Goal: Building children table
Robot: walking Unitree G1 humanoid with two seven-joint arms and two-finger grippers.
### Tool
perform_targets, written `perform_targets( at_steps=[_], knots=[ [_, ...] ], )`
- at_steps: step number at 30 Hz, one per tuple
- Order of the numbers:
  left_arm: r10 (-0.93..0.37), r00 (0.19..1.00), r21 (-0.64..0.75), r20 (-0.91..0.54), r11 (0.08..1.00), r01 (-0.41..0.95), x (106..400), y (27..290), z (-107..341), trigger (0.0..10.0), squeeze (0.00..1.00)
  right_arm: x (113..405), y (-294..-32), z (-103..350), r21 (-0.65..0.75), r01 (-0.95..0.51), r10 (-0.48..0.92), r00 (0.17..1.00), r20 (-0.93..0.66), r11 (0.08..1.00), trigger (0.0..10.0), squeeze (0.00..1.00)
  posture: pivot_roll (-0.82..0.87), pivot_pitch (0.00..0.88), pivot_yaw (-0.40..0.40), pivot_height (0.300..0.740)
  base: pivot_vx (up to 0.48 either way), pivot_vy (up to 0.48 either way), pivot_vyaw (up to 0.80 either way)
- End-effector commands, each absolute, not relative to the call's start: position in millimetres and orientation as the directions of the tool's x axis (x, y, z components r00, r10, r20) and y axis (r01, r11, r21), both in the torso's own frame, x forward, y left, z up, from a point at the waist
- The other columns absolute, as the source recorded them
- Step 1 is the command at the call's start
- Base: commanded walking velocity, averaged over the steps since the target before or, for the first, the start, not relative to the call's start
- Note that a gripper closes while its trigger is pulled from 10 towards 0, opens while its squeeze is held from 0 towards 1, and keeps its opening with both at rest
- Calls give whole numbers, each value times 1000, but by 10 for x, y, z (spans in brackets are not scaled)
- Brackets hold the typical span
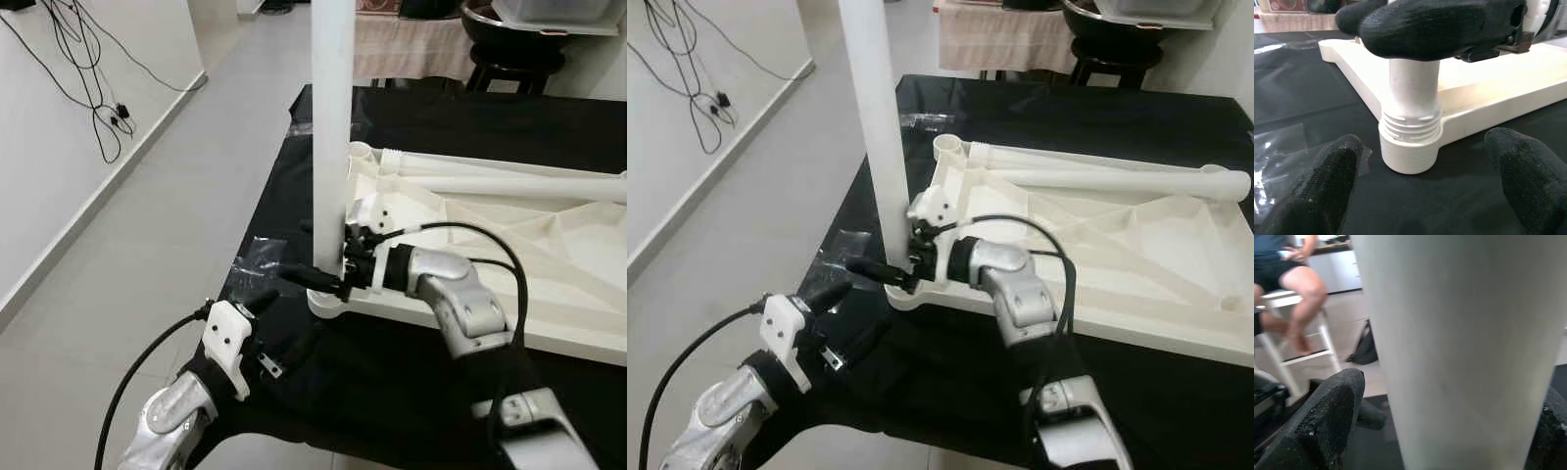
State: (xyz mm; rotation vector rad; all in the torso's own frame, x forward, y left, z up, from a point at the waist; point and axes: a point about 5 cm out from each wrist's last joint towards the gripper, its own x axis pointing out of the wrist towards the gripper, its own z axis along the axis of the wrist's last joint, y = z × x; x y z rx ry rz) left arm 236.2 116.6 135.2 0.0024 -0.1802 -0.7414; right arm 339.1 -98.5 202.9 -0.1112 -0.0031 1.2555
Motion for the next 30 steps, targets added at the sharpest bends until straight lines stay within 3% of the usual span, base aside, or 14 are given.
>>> perform_targets(
  at_steps=[1, 5, 6, 7, 8, 17, 22, 23, 24, 25, 26, 27, 29, 30],
  knots=[
    [-672, 724, 62, 153, 738, 672, 2338, 1159, 1312, 10000, 0, 3413, -958, 2034, -81, -961, 961, 268, -64, 263, 10000, 0, -3, 117, 2, 740, 0, 0, 0],
    [-673, 724, 62, 151, 737, 673, 2333, 1158, 1305, 10000, 0, 3496, -979, 2075, -74, -962, 961, 266, -70, 261, 10000, 0, 5, 114, 1, 740, 0, 0, 0],
    [-674, 723, 61, 149, 736, 674, 2327, 1155, 1297, 10000, 0, 3564, -1010, 2106, -50, -964, 963, 264, -57, 261, 3020, 0, 8, 111, 2, 740, 0, 0, 0],
    [-674, 723, 61, 149, 736, 674, 2327, 1155, 1297, 10000, 0, 3564, -1010, 2106, -50, -964, 963, 264, -57, 261, 3020, 0, 8, 111, 2, 740, 0, 0, 0],
    [-675, 723, 61, 148, 736, 674, 2324, 1154, 1294, 10000, 0, 3576, -1032, 2105, -40, -965, 964, 262, -52, 260, 0, 0, 8, 111, 2, 740, 0, 0, 0],
    [-677, 721, 57, 148, 733, 677, 2318, 1155, 1286, 10000, 0, 3590, -1178, 2052, -34, -965, 965, 260, -45, 259, 0, 0, -3, 115, 14, 740, 0, 0, 0],
    [-680, 718, 57, 149, 731, 680, 2307, 1162, 1300, 10000, 0, 3566, -1309, 2061, -104, -937, 939, 340, -53, 333, 0, 0, -8, 131, 21, 740, 0, 0, 0],
    [-679, 718, 57, 149, 731, 680, 2301, 1167, 1304, 10000, 0, 3545, -1334, 2039, -106, -909, 911, 410, -41, 404, 0, 0, -12, 140, 18, 740, 0, 0, 0],
    [-678, 719, 56, 150, 732, 679, 2291, 1179, 1311, 10000, 0, 3521, -1316, 1955, -63, -822, 823, 567, -13, 565, 0, 0, -17, 154, 10, 740, 0, 0, 0],
    [-678, 719, 56, 150, 732, 679, 2291, 1179, 1311, 10000, 0, 3521, -1316, 1955, -63, -822, 823, 567, -13, 565, 0, 0, -17, 154, 10, 740, 0, 0, 0],
    [-677, 721, 56, 151, 734, 677, 2279, 1214, 1330, 10000, 0, 3426, -1303, 1746, -36, -558, 557, 830, -34, 829, 0, 0, -36, 175, 25, 740, 0, 0, 0],
    [-676, 721, 56, 152, 734, 676, 2279, 1229, 1338, 10000, 0, 3372, -1303, 1661, -56, -424, 422, 905, -51, 904, 0, 0, -36, 175, 25, 740, 0, 0, 0],
    [-675, 722, 56, 152, 735, 676, 2279, 1238, 1343, 10000, 0, 3339, -1304, 1619, -77, -351, 347, 936, -57, 933, 0, 0, -36, 175, 25, 740, 0, 0, 0],
    [-676, 721, 55, 152, 734, 677, 2282, 1240, 1347, 10000, 0, 3189, -1194, 1496, -88, -342, 336, 939, -73, 936, 0, 0, -36, 184, 39, 740, 0, 0, 0]
  ],
)
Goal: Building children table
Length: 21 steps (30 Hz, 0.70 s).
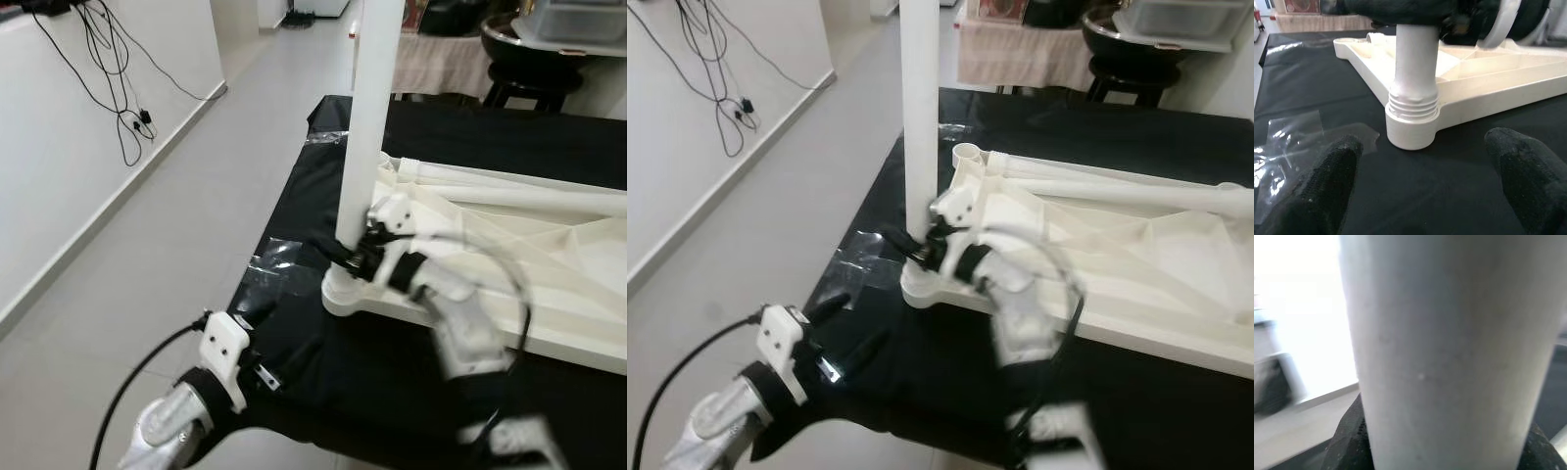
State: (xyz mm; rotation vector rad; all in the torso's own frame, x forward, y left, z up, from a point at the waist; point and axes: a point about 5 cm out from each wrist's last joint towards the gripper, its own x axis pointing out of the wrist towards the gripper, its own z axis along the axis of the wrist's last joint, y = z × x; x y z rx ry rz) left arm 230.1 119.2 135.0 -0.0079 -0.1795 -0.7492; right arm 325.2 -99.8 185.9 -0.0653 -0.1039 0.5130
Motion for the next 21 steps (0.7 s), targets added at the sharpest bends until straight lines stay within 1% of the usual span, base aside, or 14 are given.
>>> perform_targets(
  at_steps=[1, 3, 8, 9, 11, 12, 13, 14, 15, 16, 18, 19, 20, 21],
  knots=[
    [-680, 718, 56, 149, 731, 681, 2286, 1241, 1345, 10000, 0, 3124, -1101, 1473, -110, -368, 362, 929, -73, 923, 0, 0, -31, 182, 47, 740, 0, 0, 0],
    [-686, 713, 57, 143, 725, 686, 2293, 1243, 1341, 10000, 0, 3091, -1004, 1479, -113, -394, 389, 919, -66, 912, 0, 0, -33, 178, 61, 740, 0, 0, 0],
    [-696, 706, 55, 134, 716, 696, 2296, 1240, 1337, 10000, 0, 3147, -934, 1471, -76, -444, 439, 895, -80, 893, 0, 0, -21, 179, 50, 740, 0, 0, 0],
    [-689, 712, 57, 135, 723, 689, 2291, 1249, 1338, 10000, 0, 3156, -899, 1503, -70, -474, 470, 880, -72, 878, 10000, 0, -20, 178, 48, 740, 0, 0, 0],
    [-689, 712, 57, 135, 723, 689, 2291, 1249, 1338, 10000, 0, 3156, -899, 1503, -70, -474, 470, 880, -72, 878, 10000, 0, -20, 178, 48, 740, 0, 0, 0],
    [-679, 721, 58, 140, 732, 678, 2287, 1256, 1342, 10000, 0, 3172, -880, 1611, -80, -506, 504, 863, -36, 859, 10000, 949, -19, 177, 47, 740, 0, 0, 0],
    [-679, 721, 58, 140, 732, 678, 2287, 1256, 1342, 10000, 0, 3172, -880, 1611, -80, -506, 504, 863, -36, 859, 10000, 949, -19, 177, 47, 740, 0, 0, 0],
    [-677, 722, 58, 141, 734, 677, 2287, 1255, 1342, 10000, 0, 3190, -851, 1697, -62, -573, 574, 819, -10, 817, 10000, 1000, -16, 173, 43, 740, 0, 0, 0],
    [-677, 723, 57, 141, 734, 676, 2287, 1253, 1341, 10000, 0, 3199, -833, 1754, -52, -617, 618, 786, 9, 785, 10000, 1000, -16, 173, 43, 740, 0, 0, 0],
    [-677, 723, 57, 141, 734, 676, 2287, 1253, 1341, 10000, 0, 3199, -833, 1754, -52, -617, 618, 786, 9, 785, 10000, 1000, -16, 173, 43, 740, 0, 0, 0],
    [-679, 720, 56, 141, 732, 679, 2291, 1244, 1339, 10000, 0, 3232, -825, 1912, -54, -761, 762, 646, 43, 647, 10000, 1000, -14, 166, 38, 740, 0, 0, 0],
    [-679, 720, 56, 141, 732, 679, 2291, 1244, 1339, 10000, 0, 3232, -825, 1912, -54, -761, 762, 646, 43, 647, 10000, 1000, -14, 166, 38, 740, 0, 0, 0],
    [-680, 720, 56, 141, 731, 680, 2292, 1240, 1338, 10000, 0, 3240, -832, 1962, -75, -807, 811, 584, 44, 585, 10000, 1000, -13, 164, 38, 740, 0, 0, 0],
    [-681, 719, 55, 140, 730, 681, 2294, 1235, 1337, 10000, 0, 3249, -845, 2004, -110, -861, 868, 496, 26, 496, 10000, 263, -10, 161, 34, 740, 0, 0, 0]
  ],
)
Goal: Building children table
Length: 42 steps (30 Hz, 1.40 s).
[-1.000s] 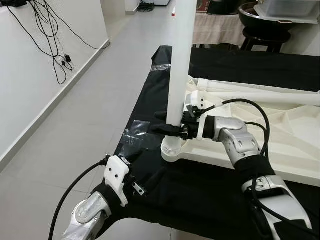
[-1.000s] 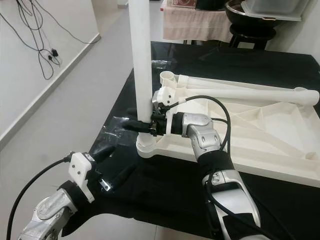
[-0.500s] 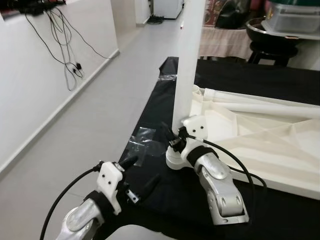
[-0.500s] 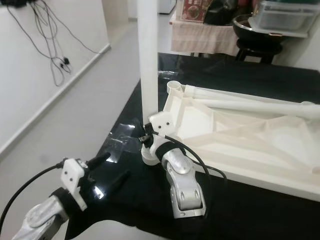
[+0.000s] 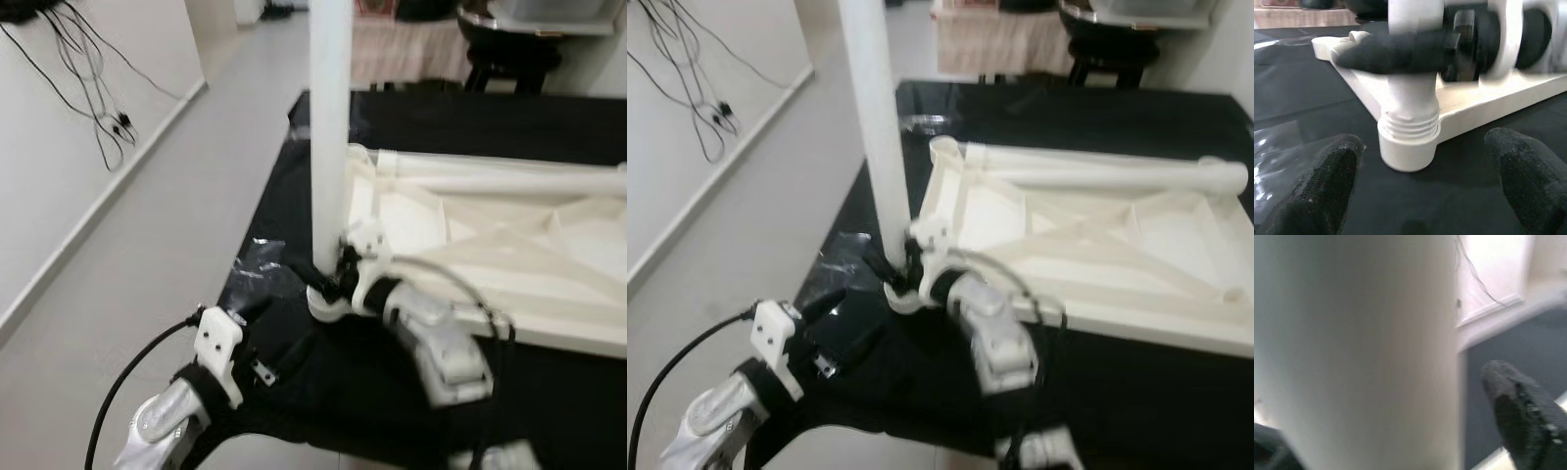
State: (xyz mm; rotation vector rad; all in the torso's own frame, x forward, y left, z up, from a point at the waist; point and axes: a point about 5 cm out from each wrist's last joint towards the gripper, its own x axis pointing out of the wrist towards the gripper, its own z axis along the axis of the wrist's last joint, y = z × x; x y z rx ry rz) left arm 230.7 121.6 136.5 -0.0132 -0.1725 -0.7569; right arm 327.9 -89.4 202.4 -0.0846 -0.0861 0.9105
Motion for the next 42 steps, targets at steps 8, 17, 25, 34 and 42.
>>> perform_targets(
  at_steps=[8, 17, 25, 34, 42],
  knots=[
    [-677, 722, 54, 143, 733, 678, 2300, 1223, 1337, 10000, 0, 3429, -929, 2139, -136, -953, 958, 281, -52, 272, 10000, 0, 6, 160, 26, 740, 0, 0, 0],
    [-676, 723, 52, 142, 734, 677, 2290, 1207, 1338, 10000, 0, 3563, -964, 2224, -73, -978, 978, 200, -60, 195, 0, 0, 22, 165, 20, 740, 0, 0, 0],
    [-677, 722, 53, 142, 734, 677, 2275, 1205, 1344, 10000, 0, 3566, -1116, 2115, -76, -974, 970, 220, -100, 213, 0, 0, 37, 170, 26, 740, 0, 0, 0],
    [-678, 721, 58, 142, 733, 677, 2236, 1254, 1377, 10000, 0, 3088, -1438, 1385, -9, -505, 489, 840, -236, 863, 0, 0, 27, 209, 38, 740, 0, 0, 0],
    [-687, 714, 57, 136, 724, 687, 2256, 1263, 1369, 10000, 0, 2888, -1335, 1262, 37, -315, 312, 902, -298, 948, 0, 0, 17, 187, 50, 740, 0, 0, 0]
  ],
)
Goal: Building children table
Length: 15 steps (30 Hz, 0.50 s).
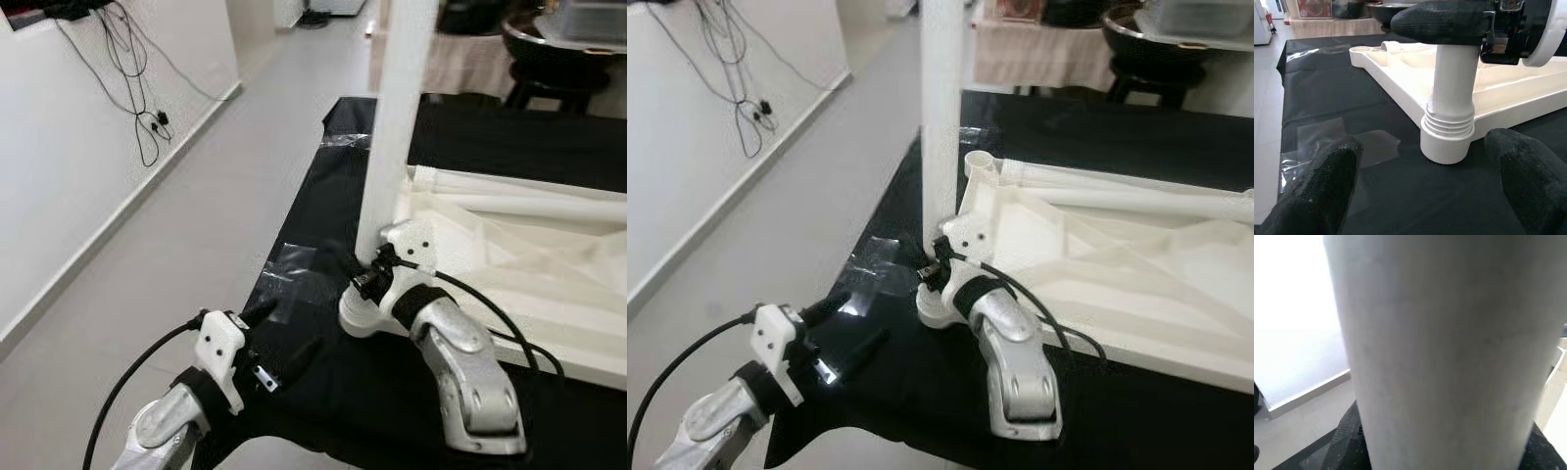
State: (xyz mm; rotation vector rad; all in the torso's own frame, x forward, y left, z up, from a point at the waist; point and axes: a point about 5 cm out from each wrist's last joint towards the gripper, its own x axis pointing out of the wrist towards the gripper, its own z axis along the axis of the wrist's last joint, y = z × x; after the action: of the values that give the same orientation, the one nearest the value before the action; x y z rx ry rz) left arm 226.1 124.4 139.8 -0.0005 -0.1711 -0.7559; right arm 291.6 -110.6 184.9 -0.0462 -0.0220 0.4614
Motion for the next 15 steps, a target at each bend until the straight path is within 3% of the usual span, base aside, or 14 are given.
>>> perform_targets(
  at_steps=[1, 2, 3, 7, 8, 9, 10, 12, 13, 14, 15],
  knots=[
    [-689, 712, 57, 134, 723, 689, 2263, 1260, 1364, 10000, 0, 2943, -1311, 1272, 38, -322, 319, 901, -293, 946, 0, 0, 24, 180, 45, 740, 0, 0, 0],
    [-689, 712, 57, 134, 723, 689, 2263, 1260, 1364, 10000, 0, 2943, -1311, 1272, 38, -322, 319, 901, -293, 946, 0, 0, 24, 180, 45, 740, 0, 0, 0],
    [-689, 712, 58, 132, 723, 688, 2269, 1259, 1360, 10000, 0, 2990, -1256, 1297, 62, -346, 350, 895, -278, 936, 10000, 0, 27, 174, 44, 740, 0, 0, 0],
    [-686, 716, 59, 132, 726, 685, 2275, 1261, 1355, 10000, 0, 3027, -1195, 1342, 85, -387, 395, 884, -251, 918, 10000, 0, 25, 165, 42, 740, 0, 0, 0],
    [-682, 720, 59, 133, 730, 681, 2279, 1261, 1354, 10000, 0, 3043, -1119, 1420, 104, -465, 476, 854, -210, 879, 10000, 1000, 24, 163, 42, 740, 0, 0, 0],
    [-680, 721, 59, 133, 732, 679, 2282, 1257, 1350, 10000, 0, 3035, -1042, 1515, 108, -590, 600, 784, -160, 800, 10000, 1000, 27, 152, 40, 740, 0, 0, 0],
    [-680, 721, 59, 133, 732, 679, 2282, 1257, 1350, 10000, 0, 3035, -1042, 1515, 108, -590, 600, 784, -160, 800, 10000, 1000, 27, 152, 40, 740, 0, 0, 0],
    [-683, 718, 58, 132, 729, 682, 2286, 1246, 1343, 10000, 0, 3042, -1029, 1680, 67, -728, 731, 677, -83, 682, 10000, 1000, 30, 148, 41, 740, 0, 0, 0],
    [-685, 717, 57, 131, 727, 685, 2286, 1239, 1339, 10000, 0, 3041, -1066, 1785, 29, -760, 760, 647, -56, 649, 10000, 761, 29, 143, 43, 740, 0, 0, 0],
    [-686, 715, 56, 130, 726, 686, 2285, 1234, 1337, 10000, 0, 3043, -1101, 1854, 1, -774, 773, 633, -45, 634, 10000, 761, 30, 142, 43, 740, 0, 0, 0],
    [-687, 715, 56, 129, 725, 687, 2284, 1229, 1335, 10000, 0, 3057, -1143, 1922, -36, -799, 798, 602, -40, 601, 10000, 0, 30, 140, 41, 740, 0, 0, 0]
  ],
)
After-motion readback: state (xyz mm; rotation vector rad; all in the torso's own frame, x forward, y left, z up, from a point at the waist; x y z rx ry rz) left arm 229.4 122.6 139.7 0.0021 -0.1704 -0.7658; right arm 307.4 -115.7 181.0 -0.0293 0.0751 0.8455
